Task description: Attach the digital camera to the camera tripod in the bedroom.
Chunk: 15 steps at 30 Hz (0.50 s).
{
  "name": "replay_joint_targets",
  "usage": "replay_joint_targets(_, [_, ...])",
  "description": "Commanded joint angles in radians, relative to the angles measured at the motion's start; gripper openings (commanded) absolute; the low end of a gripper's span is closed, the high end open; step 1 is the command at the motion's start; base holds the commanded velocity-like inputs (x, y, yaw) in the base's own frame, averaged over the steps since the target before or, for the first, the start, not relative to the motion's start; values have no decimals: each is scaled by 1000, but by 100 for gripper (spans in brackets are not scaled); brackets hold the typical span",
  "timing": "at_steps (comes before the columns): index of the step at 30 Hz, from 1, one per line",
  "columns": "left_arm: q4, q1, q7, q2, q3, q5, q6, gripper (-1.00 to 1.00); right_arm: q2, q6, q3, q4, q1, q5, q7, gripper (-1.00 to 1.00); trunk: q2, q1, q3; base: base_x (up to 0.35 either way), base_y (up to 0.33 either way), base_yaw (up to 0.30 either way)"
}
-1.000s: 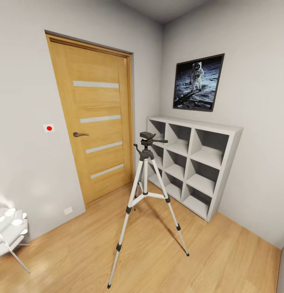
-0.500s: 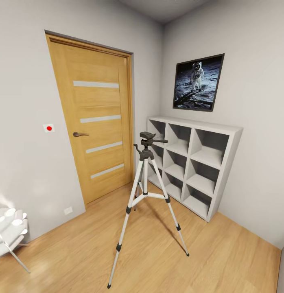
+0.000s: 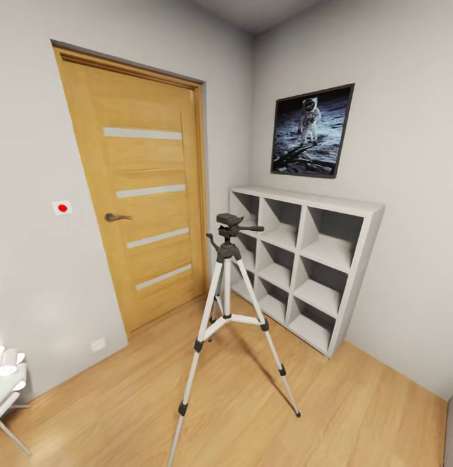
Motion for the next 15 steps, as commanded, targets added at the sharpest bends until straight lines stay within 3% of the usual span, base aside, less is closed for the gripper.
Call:
replay_joint_targets(1, [0,0,5,0,-9,5,-2,-100,-1,-5,-8,3,-2,8,2,100,-1,0,-2,16,0,-217])
replay_joint_targets(15, [-1,0,5,-5,-9,3,-2,-100,-1,-4,-9,3,-2,8,1,100,-1,0,-2,3,0,-238])
